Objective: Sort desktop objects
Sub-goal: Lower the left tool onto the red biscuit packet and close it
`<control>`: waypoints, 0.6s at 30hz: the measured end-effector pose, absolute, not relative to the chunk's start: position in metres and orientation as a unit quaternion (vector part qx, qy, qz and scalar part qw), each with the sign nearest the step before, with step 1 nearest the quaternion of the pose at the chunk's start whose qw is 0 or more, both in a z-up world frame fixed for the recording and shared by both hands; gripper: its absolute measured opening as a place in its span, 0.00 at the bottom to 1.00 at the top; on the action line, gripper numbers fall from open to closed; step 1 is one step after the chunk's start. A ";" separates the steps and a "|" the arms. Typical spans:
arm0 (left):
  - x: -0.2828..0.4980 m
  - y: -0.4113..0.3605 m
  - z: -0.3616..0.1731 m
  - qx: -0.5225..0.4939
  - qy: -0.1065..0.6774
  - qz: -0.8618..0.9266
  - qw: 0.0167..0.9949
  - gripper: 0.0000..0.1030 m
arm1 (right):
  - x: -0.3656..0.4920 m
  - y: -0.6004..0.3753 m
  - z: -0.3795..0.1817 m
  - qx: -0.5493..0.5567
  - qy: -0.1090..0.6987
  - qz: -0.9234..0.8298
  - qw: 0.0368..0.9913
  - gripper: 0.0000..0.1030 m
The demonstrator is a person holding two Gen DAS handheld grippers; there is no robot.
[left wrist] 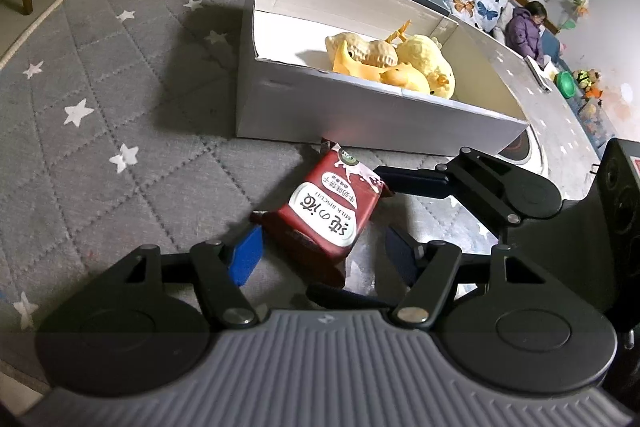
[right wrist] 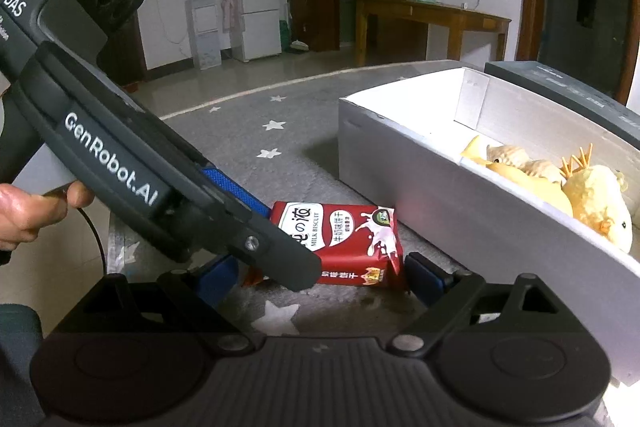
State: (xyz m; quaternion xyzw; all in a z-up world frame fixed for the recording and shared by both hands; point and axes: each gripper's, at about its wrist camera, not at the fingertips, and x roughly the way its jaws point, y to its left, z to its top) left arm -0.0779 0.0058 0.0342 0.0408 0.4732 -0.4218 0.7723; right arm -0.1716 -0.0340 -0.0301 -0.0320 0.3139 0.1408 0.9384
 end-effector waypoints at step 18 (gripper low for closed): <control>-0.093 0.004 0.059 0.034 0.467 -0.448 0.762 0.63 | -0.191 -0.032 -0.019 -0.009 0.305 0.101 0.947 0.70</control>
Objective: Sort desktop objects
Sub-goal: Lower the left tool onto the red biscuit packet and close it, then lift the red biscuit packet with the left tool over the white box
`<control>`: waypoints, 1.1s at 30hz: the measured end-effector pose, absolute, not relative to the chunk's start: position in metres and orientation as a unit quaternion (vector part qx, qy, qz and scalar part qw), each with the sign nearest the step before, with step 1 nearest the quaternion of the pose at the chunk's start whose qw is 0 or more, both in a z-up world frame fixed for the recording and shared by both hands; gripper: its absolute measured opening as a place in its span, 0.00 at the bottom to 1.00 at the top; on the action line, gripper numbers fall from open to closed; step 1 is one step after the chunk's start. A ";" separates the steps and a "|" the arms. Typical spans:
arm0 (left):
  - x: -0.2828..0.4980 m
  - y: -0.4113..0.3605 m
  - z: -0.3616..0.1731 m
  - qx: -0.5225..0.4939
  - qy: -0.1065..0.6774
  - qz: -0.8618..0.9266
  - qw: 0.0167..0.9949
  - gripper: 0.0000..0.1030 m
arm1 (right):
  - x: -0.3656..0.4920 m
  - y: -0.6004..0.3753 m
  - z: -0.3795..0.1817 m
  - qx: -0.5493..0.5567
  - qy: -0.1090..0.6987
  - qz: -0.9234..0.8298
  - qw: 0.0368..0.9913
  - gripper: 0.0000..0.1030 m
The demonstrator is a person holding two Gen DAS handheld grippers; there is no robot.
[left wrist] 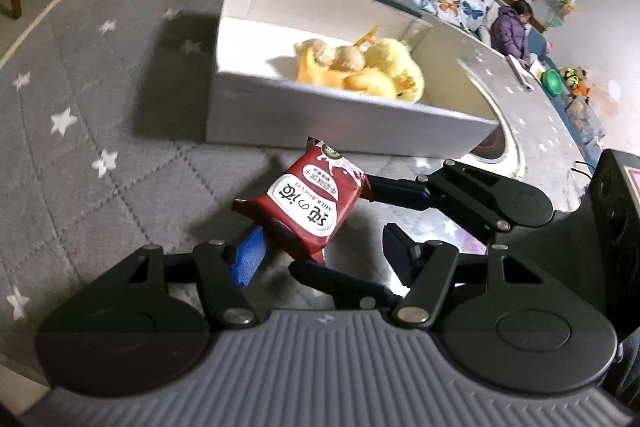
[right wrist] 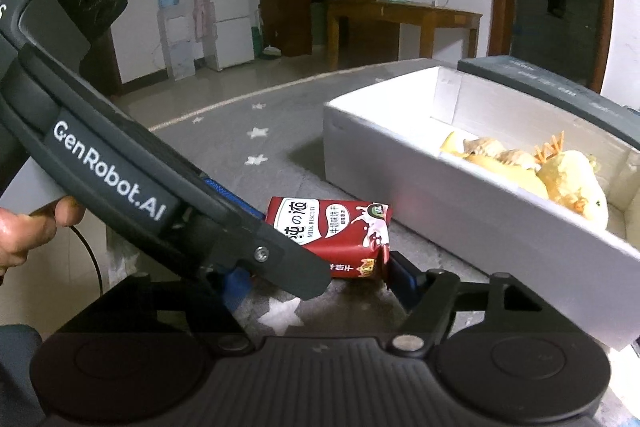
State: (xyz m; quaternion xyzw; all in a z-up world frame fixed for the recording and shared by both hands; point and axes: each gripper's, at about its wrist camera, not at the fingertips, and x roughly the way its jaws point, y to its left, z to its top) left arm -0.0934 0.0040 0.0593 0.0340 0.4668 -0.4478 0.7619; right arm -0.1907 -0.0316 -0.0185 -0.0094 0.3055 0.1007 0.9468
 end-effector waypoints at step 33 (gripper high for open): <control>-0.080 -0.007 0.104 0.059 0.388 -0.503 0.771 0.64 | -0.205 -0.092 0.037 0.031 0.234 0.060 0.970 0.68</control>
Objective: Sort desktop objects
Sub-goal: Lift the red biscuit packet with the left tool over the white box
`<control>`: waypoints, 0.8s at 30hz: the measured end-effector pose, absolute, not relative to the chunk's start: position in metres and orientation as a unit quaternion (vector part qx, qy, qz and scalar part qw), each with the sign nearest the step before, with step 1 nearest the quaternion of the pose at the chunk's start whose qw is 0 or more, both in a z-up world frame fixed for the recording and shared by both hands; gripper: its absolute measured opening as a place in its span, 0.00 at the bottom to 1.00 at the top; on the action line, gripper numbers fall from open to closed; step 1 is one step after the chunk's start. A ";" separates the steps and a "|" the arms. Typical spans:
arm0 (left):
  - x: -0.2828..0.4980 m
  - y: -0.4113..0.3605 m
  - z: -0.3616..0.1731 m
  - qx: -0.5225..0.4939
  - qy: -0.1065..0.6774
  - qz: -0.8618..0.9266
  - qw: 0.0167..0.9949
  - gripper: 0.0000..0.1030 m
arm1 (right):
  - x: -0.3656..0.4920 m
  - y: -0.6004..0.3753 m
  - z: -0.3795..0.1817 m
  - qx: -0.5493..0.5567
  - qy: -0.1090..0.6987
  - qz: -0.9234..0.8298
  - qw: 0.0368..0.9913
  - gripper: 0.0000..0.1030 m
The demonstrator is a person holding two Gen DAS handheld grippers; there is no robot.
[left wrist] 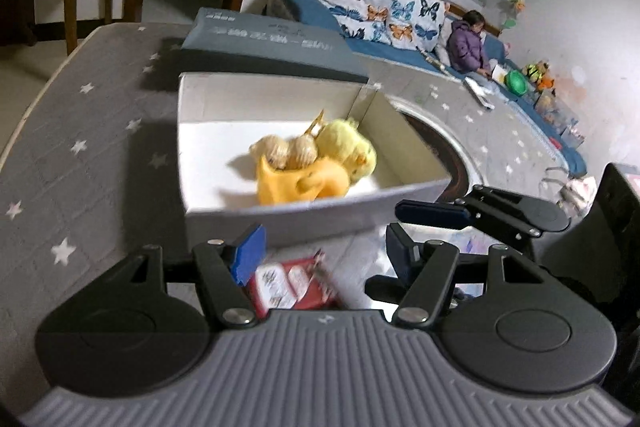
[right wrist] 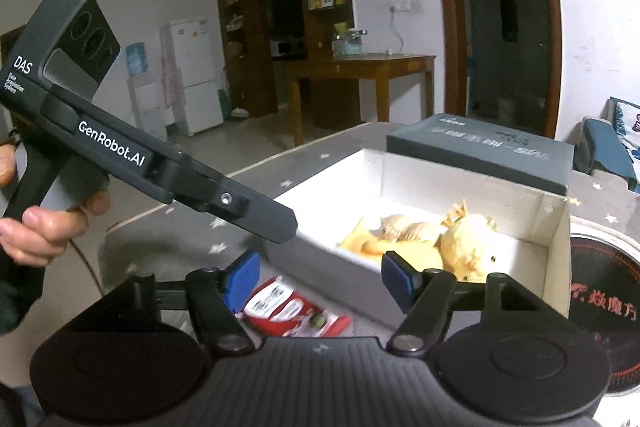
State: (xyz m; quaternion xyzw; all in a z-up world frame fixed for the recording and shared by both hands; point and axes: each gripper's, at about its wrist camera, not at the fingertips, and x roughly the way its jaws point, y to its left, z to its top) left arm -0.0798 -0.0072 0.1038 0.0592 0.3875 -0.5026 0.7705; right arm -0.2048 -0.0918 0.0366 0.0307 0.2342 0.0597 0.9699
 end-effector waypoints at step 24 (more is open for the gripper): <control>-0.071 -0.022 0.034 0.069 0.461 -0.463 0.754 0.64 | -0.193 -0.042 -0.031 0.022 0.314 0.045 0.948 0.61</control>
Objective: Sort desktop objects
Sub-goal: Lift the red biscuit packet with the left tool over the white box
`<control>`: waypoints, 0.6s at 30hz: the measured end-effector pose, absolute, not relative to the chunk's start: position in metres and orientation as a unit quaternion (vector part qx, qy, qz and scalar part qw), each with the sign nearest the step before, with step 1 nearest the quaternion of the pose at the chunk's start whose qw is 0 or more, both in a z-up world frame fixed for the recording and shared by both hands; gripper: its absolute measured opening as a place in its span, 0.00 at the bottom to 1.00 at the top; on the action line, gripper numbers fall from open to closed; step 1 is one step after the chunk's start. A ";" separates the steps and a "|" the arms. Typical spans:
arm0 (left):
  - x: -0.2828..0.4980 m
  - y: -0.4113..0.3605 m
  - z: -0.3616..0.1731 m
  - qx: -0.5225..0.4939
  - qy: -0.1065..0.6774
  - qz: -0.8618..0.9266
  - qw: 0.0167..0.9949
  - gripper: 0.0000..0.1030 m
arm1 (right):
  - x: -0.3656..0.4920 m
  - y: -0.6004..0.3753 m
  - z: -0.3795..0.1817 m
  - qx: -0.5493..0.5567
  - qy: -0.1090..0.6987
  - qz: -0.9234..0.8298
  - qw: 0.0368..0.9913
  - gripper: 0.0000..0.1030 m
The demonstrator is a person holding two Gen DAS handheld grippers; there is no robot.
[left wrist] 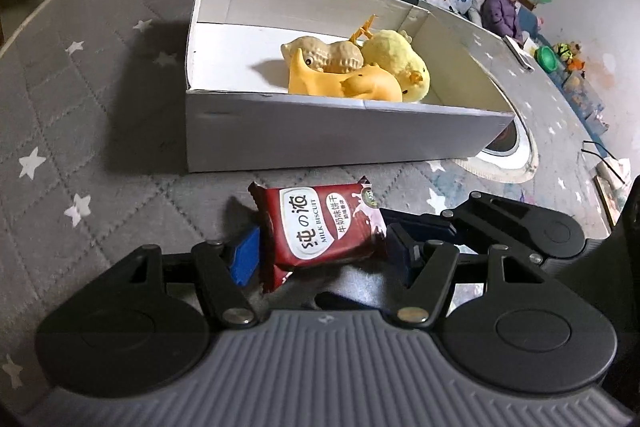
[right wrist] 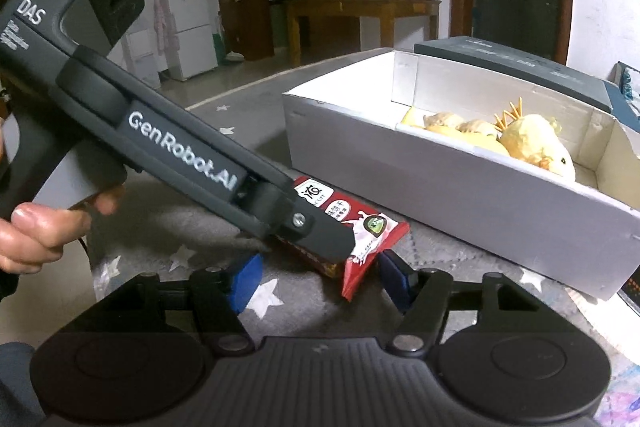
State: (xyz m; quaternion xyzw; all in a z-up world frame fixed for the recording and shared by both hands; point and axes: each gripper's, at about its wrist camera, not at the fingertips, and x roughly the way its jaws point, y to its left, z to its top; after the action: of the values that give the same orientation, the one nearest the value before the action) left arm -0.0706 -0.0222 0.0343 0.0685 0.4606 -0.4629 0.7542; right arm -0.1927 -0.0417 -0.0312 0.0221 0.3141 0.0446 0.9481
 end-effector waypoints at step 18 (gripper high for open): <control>-0.090 -0.012 0.109 0.044 0.399 -0.498 0.768 0.64 | -0.211 -0.044 0.018 0.014 0.263 0.028 0.964 0.46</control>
State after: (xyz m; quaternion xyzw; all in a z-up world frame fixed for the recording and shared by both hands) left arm -0.0905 -0.0118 0.1086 0.0440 0.3988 -0.4985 0.7685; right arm -0.2108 -0.0436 0.0184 0.0139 0.2632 0.0275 0.9642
